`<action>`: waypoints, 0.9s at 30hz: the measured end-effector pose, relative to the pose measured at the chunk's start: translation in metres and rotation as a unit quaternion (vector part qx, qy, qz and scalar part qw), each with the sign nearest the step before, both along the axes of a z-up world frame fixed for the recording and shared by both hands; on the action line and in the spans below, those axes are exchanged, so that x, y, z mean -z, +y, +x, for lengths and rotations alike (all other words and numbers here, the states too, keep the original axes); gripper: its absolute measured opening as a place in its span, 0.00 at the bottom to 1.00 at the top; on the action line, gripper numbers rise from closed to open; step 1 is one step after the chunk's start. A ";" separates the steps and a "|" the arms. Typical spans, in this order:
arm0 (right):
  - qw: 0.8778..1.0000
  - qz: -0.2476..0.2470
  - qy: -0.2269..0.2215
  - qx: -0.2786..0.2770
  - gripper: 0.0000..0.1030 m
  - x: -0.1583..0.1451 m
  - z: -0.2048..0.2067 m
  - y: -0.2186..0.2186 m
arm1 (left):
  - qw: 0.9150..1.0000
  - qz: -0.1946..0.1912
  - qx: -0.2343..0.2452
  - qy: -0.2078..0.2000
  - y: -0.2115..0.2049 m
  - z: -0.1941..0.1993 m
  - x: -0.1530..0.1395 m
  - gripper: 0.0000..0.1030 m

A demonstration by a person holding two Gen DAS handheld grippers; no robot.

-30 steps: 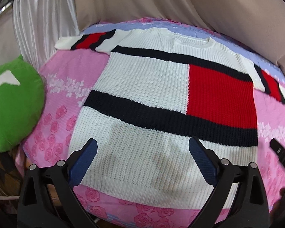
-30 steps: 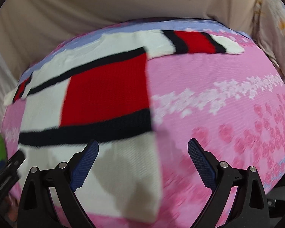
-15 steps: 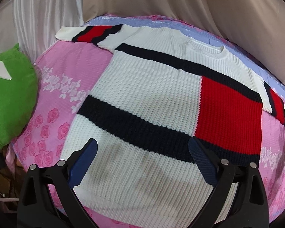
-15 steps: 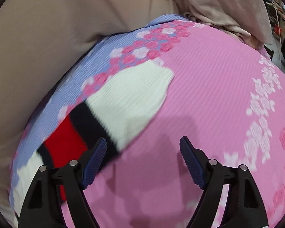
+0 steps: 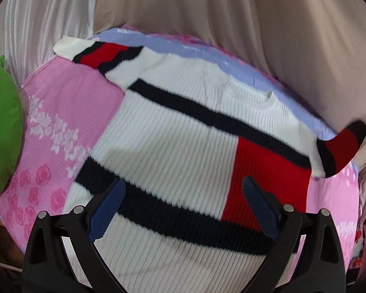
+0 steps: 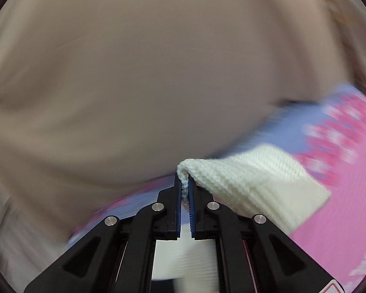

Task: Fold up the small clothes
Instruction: 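Lift the sleeve with the right tool and fold it across the sweater body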

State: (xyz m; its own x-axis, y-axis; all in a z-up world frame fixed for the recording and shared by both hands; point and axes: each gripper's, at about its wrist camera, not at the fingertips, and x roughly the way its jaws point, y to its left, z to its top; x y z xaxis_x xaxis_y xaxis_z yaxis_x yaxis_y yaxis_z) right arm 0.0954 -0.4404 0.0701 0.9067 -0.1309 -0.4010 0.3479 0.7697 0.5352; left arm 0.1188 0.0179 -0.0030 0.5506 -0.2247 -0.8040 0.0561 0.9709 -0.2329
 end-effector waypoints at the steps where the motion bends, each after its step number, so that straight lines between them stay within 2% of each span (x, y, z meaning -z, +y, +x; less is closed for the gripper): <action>1: 0.998 -0.018 -0.013 -0.051 0.06 -0.015 0.016 0.036 | 1.000 -0.013 -0.005 -0.009 0.005 0.005 -0.006 0.92; 3: 0.986 -0.038 -0.020 -0.160 0.12 -0.025 0.052 0.119 | 0.999 -0.033 -0.013 -0.018 0.013 0.016 -0.013 0.93; 4: 0.978 -0.037 -0.012 -0.205 0.12 -0.017 0.070 0.155 | 0.999 -0.045 -0.018 -0.021 0.017 0.022 -0.016 0.94; 5: 0.971 -0.039 0.000 -0.237 0.17 -0.005 0.084 0.185 | 0.998 -0.056 -0.022 -0.021 0.022 0.029 -0.017 0.95; 6: 0.964 -0.046 0.015 -0.261 0.19 0.013 0.097 0.214 | 0.997 -0.066 -0.026 -0.020 0.025 0.034 -0.018 0.95; 8: 0.960 -0.047 0.052 -0.272 0.19 0.046 0.108 0.245 | 0.996 -0.085 -0.036 -0.019 0.032 0.048 -0.017 0.95; 11: 0.971 0.003 0.079 -0.226 0.22 0.084 0.087 0.232 | 0.992 -0.115 -0.043 -0.014 0.035 0.074 -0.009 0.95; 14: 0.981 0.053 0.121 -0.141 0.37 0.117 0.037 0.197 | 0.990 -0.134 -0.050 0.011 0.025 0.109 0.011 0.95; 17: 0.978 0.111 0.160 -0.078 0.38 0.145 -0.002 0.161 | 0.987 -0.143 -0.065 0.028 0.010 0.143 0.030 0.95; 19: 0.973 0.151 0.163 -0.060 0.38 0.158 -0.014 0.146 | 0.986 -0.141 -0.079 0.049 -0.003 0.166 0.047 0.95; 21: 0.970 0.172 0.163 -0.056 0.45 0.167 -0.014 0.133 | 0.983 -0.148 -0.095 0.060 -0.012 0.180 0.063 0.95; 22: 0.969 0.177 0.161 -0.055 0.48 0.173 -0.009 0.135 | 0.982 -0.136 -0.106 0.070 -0.016 0.186 0.072 0.93; 23: 0.968 0.186 0.158 -0.052 0.51 0.178 -0.006 0.131 | 0.982 -0.134 -0.111 0.074 -0.018 0.190 0.078 0.88; 24: 0.966 0.202 0.151 -0.051 0.51 0.183 -0.002 0.127 | 0.981 -0.133 -0.116 0.079 -0.021 0.193 0.085 0.74; 26: 0.962 0.231 0.138 -0.044 0.51 0.193 0.007 0.122 | 0.984 -0.110 -0.127 0.063 -0.027 0.193 0.084 0.57; 27: 0.961 0.242 0.130 -0.042 0.51 0.197 0.012 0.117 | 0.985 -0.117 -0.112 0.058 -0.032 0.195 0.083 0.25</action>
State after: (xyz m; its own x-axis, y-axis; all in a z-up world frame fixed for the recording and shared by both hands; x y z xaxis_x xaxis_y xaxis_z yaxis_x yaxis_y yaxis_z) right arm 0.1077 -0.3231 -0.1264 0.7670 0.1969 -0.6107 0.4658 0.4837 0.7410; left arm 0.3135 -0.0143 -0.0862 0.5144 -0.2946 -0.8054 -0.1935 0.8751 -0.4437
